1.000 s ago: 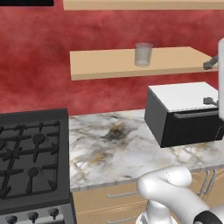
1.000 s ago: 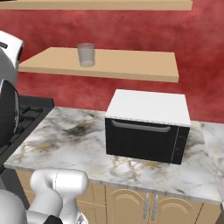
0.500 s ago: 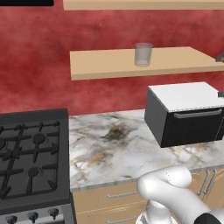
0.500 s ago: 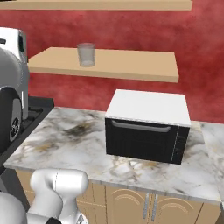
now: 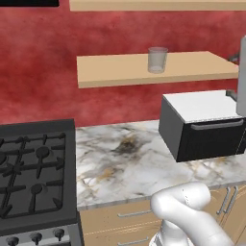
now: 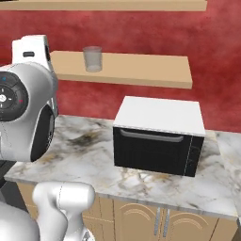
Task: There is a bowl on the dining counter. Grab a lemon wedge from the fridge and place it in the bowl. Then get the liquor bottle and glass cup from the cabinet and place them next to the bowl.
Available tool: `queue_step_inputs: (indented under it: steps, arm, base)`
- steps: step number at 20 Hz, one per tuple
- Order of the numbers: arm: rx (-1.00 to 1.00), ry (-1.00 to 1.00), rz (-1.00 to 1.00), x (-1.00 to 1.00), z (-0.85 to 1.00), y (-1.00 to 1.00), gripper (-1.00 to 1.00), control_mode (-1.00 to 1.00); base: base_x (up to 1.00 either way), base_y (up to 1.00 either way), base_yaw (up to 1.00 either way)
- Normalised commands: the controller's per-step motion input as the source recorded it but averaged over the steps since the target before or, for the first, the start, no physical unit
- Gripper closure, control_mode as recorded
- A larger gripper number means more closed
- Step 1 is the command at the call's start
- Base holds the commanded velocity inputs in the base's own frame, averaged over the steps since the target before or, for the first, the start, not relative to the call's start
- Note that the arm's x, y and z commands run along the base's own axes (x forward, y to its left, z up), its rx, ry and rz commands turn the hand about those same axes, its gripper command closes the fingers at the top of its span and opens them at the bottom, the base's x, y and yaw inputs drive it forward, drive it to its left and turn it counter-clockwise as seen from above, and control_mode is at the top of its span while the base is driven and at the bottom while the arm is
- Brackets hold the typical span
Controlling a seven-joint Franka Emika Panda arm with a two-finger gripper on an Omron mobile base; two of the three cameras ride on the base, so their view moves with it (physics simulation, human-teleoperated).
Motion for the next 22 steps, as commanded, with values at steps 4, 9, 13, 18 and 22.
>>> queue_step_inputs:
  steps: [4, 9, 13, 18, 22]
  arm:
    - [0.00, 0.07, 0.00, 0.55, 0.00, 0.00, -1.00, -1.00]
    - [0.00, 0.09, 0.00, 0.49, 0.00, 0.00, -1.00, -1.00]
    - [0.00, 0.01, 0.00, 0.40, 0.00, 0.00, -1.00, -1.00]
    - [0.00, 0.00, 0.03, 0.22, -0.04, -0.05, -1.00, -1.00]
    - [0.00, 0.00, 0.04, 0.17, -0.01, -0.02, -1.00, -1.00]
  base:
    - [0.00, 0.00, 0.00]
    - [0.00, 0.00, 0.00]
    - [0.00, 0.00, 0.00]
    - [0.00, 0.00, 0.00]
    - [0.00, 0.00, 0.00]
